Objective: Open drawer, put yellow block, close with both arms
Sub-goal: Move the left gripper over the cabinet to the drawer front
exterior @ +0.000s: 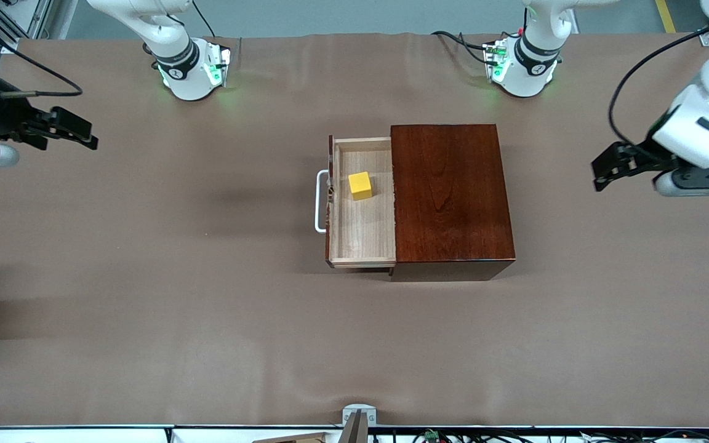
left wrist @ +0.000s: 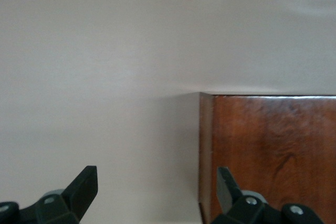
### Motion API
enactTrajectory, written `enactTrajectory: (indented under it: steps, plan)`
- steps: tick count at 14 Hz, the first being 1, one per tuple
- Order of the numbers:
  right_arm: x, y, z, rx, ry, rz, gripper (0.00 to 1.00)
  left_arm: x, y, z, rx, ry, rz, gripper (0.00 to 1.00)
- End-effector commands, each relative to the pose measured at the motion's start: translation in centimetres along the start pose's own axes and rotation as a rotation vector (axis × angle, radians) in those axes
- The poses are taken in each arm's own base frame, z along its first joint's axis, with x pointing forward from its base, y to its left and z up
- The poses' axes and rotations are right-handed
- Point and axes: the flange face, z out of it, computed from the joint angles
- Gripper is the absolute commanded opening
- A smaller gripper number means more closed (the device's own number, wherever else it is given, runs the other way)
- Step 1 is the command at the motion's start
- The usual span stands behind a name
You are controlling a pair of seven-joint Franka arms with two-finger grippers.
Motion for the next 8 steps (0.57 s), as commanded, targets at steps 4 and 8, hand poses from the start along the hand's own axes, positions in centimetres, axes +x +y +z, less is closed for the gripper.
enactTrajectory:
  steps: [4,8]
  plan:
    - [-0.7,1.1,-3.2,-0.079,0.046,-0.066,1.0,1.3,7.1,1.2,-0.086,-0.004,-0.134,1.0]
    - [-1.0,1.2,-3.1,-0.111,0.029,-0.063,1.0,1.1,11.4,1.8,-0.14,0.015,-0.221,1.0]
